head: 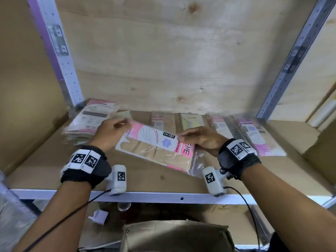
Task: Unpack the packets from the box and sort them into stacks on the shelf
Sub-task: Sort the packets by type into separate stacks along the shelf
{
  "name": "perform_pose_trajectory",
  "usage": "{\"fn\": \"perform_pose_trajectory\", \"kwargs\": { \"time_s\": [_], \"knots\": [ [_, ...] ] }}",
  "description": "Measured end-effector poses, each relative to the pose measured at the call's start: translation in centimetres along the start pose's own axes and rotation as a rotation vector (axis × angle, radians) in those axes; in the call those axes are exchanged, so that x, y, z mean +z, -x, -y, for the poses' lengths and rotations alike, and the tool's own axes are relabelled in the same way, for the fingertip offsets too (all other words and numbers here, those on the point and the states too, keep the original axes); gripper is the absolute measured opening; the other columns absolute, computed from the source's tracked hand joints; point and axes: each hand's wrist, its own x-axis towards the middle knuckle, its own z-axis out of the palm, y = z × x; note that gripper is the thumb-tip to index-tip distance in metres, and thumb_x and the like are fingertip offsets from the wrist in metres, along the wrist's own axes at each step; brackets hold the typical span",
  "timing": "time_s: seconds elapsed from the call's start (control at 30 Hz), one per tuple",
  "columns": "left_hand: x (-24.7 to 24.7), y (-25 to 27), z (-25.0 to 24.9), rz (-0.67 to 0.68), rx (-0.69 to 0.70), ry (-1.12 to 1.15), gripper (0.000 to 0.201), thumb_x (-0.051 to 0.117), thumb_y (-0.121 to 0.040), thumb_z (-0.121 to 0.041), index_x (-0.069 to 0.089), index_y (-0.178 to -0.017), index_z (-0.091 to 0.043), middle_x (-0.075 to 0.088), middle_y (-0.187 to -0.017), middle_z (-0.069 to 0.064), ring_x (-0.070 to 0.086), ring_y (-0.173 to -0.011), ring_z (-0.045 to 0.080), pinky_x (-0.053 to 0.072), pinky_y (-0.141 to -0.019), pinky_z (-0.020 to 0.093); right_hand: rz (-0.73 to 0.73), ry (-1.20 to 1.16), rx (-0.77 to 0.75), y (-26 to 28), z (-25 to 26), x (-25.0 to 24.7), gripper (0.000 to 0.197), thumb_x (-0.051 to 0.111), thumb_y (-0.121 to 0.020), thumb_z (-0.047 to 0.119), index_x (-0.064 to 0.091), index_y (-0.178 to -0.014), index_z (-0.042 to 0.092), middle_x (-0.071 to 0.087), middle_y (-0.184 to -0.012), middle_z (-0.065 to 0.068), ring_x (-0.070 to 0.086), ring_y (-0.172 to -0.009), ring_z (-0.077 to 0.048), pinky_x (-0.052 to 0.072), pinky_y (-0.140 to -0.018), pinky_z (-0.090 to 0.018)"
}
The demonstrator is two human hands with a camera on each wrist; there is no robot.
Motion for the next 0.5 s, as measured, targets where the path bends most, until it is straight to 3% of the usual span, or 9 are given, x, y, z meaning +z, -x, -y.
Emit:
{"fn": "perform_pose_trajectory", "kwargs": {
  "time_s": [0.07,0.1,0.17,0.2,0.27,0.33,0.43,0.5],
  "knots": [
    [0.8,0.7,0.0,0.097,-0.026,0.002,0.016,0.068,-0.090,-0.045,0.074,-0.086,-0.030,0.067,-0.076,-0.025,0.060,-0.085,0.011,0.040,-0.073,0.023,-0.005,-0.019,-0.005,0.7,-0.7,-0.5,0.033,0.079,-0.080,0.020,0.074,-0.110,0.010,0.074,-0.106,-0.019,0.070,-0.094,-0.032,0.054,-0.091,-0.042],
    [1.2,1.1,-0.3,0.104,-0.047,0.021,0.014,0.068,-0.088,-0.049,0.073,-0.078,-0.041,0.065,-0.069,-0.032,0.059,-0.081,0.006,0.039,-0.072,0.023,-0.028,-0.060,-0.014,0.8,-1.0,-0.7,0.030,0.079,-0.080,0.017,0.075,-0.109,0.010,0.074,-0.104,-0.018,0.070,-0.091,-0.028,0.056,-0.085,-0.037],
    [1.9,1.4,-0.8,0.079,-0.083,0.099,0.015,0.069,-0.081,-0.056,0.065,-0.070,-0.066,0.061,-0.069,-0.046,0.057,-0.089,-0.003,0.041,-0.084,0.027,-0.092,-0.219,-0.025,1.4,-1.6,-1.3,0.028,0.077,-0.080,0.015,0.075,-0.108,0.011,0.075,-0.100,-0.015,0.070,-0.089,-0.026,0.059,-0.077,-0.033],
    [2.3,1.5,-1.1,0.058,-0.095,0.155,0.015,0.069,-0.077,-0.057,0.064,-0.069,-0.069,0.063,-0.073,-0.045,0.057,-0.093,-0.001,0.041,-0.091,0.030,-0.117,-0.314,-0.028,1.7,-1.9,-1.6,0.028,0.075,-0.082,0.017,0.073,-0.109,0.012,0.075,-0.101,-0.014,0.069,-0.091,-0.027,0.059,-0.079,-0.035],
    [3.1,1.3,-1.4,0.022,-0.128,0.298,0.008,0.070,-0.080,-0.049,0.074,-0.076,-0.055,0.072,-0.087,-0.029,0.063,-0.098,0.008,0.044,-0.095,0.033,-0.131,-0.497,-0.039,2.3,-2.8,-2.2,0.031,0.071,-0.087,0.022,0.071,-0.116,0.011,0.072,-0.112,-0.015,0.068,-0.103,-0.029,0.057,-0.087,-0.042],
    [4.0,1.3,-1.6,-0.006,-0.163,0.417,0.017,0.070,-0.089,-0.033,0.079,-0.076,-0.040,0.075,-0.091,-0.014,0.067,-0.094,0.012,0.048,-0.087,0.030,-0.122,-0.683,-0.052,2.8,-3.2,-2.4,0.031,0.069,-0.088,0.021,0.071,-0.117,0.011,0.071,-0.119,-0.012,0.069,-0.106,-0.025,0.060,-0.082,-0.038],
    [5.8,1.4,-2.2,0.008,-0.233,0.521,0.017,0.068,-0.092,-0.021,0.079,-0.079,-0.025,0.078,-0.089,-0.008,0.071,-0.077,0.004,0.050,-0.076,0.028,-0.081,-0.861,-0.064,3.1,-3.5,-2.1,0.025,0.069,-0.088,0.019,0.068,-0.112,0.011,0.071,-0.117,-0.012,0.071,-0.102,-0.026,0.060,-0.082,-0.037],
    [6.8,1.3,-2.5,0.023,-0.280,0.579,0.007,0.068,-0.093,-0.018,0.075,-0.091,-0.019,0.078,-0.092,-0.003,0.071,-0.082,0.013,0.053,-0.077,0.031,-0.060,-0.982,-0.097,3.1,-3.3,-1.9,0.023,0.074,-0.084,0.017,0.066,-0.105,0.012,0.069,-0.118,-0.014,0.071,-0.103,-0.028,0.058,-0.085,-0.042]
  ]
}}
